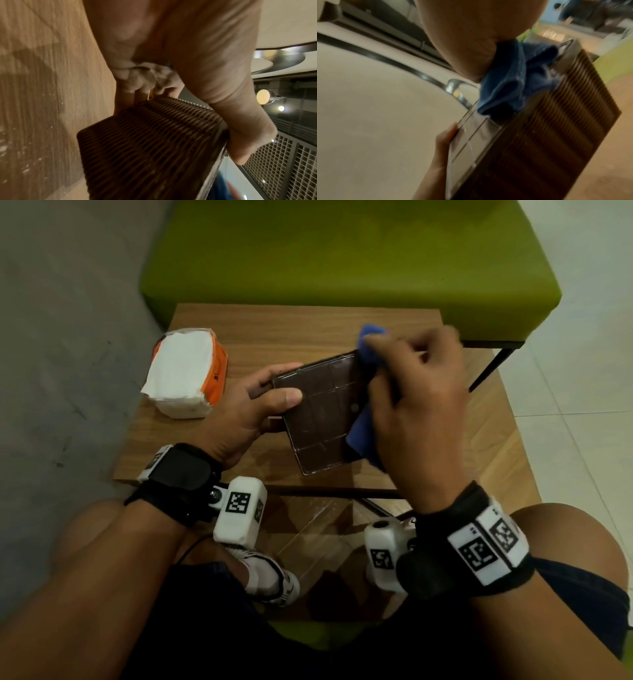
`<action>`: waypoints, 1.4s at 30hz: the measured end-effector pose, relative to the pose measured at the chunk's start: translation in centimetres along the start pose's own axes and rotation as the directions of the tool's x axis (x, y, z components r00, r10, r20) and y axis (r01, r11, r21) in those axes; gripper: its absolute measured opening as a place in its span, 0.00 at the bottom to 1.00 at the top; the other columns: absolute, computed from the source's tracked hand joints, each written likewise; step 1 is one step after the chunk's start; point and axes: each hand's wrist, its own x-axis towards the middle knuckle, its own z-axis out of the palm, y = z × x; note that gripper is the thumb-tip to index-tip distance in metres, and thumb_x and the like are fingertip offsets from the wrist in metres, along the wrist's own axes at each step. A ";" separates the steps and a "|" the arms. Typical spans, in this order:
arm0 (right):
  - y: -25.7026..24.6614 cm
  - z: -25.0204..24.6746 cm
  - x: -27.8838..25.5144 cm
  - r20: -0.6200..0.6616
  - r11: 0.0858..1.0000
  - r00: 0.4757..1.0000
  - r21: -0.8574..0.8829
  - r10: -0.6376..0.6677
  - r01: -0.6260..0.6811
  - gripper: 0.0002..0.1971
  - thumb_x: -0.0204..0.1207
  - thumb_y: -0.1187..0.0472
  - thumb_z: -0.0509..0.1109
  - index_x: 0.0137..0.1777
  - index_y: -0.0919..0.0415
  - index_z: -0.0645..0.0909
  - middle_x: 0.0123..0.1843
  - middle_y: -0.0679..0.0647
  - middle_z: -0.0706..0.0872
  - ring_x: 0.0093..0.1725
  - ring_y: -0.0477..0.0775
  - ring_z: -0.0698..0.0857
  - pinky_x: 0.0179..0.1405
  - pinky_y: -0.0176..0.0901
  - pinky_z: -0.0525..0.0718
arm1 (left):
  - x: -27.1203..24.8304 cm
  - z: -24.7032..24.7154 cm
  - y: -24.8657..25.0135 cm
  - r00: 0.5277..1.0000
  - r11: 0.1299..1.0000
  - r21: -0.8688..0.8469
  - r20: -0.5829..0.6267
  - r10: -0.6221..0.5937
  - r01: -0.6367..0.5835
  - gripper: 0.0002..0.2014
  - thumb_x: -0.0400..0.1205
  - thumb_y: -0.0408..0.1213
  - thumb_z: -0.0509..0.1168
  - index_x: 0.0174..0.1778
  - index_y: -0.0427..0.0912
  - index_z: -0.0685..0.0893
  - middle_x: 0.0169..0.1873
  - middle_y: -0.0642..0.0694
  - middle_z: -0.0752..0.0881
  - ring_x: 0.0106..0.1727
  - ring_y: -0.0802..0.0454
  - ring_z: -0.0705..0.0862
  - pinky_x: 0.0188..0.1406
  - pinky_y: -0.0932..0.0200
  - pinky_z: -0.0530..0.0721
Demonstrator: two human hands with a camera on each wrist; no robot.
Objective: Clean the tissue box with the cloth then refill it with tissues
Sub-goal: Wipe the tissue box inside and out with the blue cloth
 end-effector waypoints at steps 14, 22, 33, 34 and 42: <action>0.2 -0.2 -1.1 -0.012 0.991 0.991 -0.018 0.136 -0.136 0.15 0.83 0.68 0.69 0.67 0.61 0.88 0.59 0.58 0.78 0.57 0.48 0.75 0.53 0.27 0.73 | 0.2 -0.7 -0.7 1.000 0.999 -0.034 -0.023 -0.018 0.017 0.38 0.76 0.49 0.75 0.81 0.36 0.79 0.73 0.29 0.86 0.70 0.33 0.88 0.59 0.39 0.91; -2.1 -0.2 -5.3 0.318 0.971 0.917 0.047 -0.239 0.236 0.16 0.86 0.62 0.67 0.71 0.63 0.88 0.65 0.65 0.81 0.61 0.57 0.77 0.57 0.37 0.76 | 0.6 -1.0 -0.5 0.997 0.994 -0.110 -0.064 -0.032 0.025 0.39 0.79 0.51 0.76 0.82 0.30 0.77 0.74 0.20 0.81 0.76 0.19 0.81 0.74 0.28 0.83; -3.2 0.3 -8.2 0.339 0.972 0.911 0.107 -0.234 0.210 0.13 0.87 0.63 0.71 0.69 0.62 0.88 0.65 0.64 0.80 0.62 0.58 0.80 0.54 0.47 0.83 | 0.5 0.8 -0.1 0.985 0.989 -0.146 -0.170 -0.033 0.008 0.43 0.75 0.57 0.82 0.78 0.30 0.81 0.73 0.19 0.82 0.76 0.18 0.80 0.77 0.18 0.76; -2.8 0.2 -8.2 0.333 0.967 0.908 0.119 -0.254 0.227 0.13 0.88 0.63 0.71 0.69 0.61 0.88 0.66 0.63 0.80 0.62 0.58 0.79 0.53 0.49 0.83 | 0.5 0.8 -0.1 0.983 0.989 -0.146 -0.181 -0.038 0.011 0.43 0.75 0.57 0.82 0.78 0.30 0.81 0.73 0.19 0.82 0.76 0.19 0.80 0.77 0.18 0.76; 3.9 -2.4 -3.6 0.073 1.000 0.997 0.023 -0.020 0.018 0.15 0.83 0.71 0.71 0.66 0.61 0.91 0.61 0.65 0.82 0.57 0.59 0.82 0.56 0.39 0.77 | -0.2 0.1 0.4 0.993 0.988 -0.155 -0.115 -0.033 0.015 0.31 0.78 0.55 0.72 0.74 0.42 0.87 0.70 0.28 0.88 0.69 0.33 0.89 0.67 0.35 0.90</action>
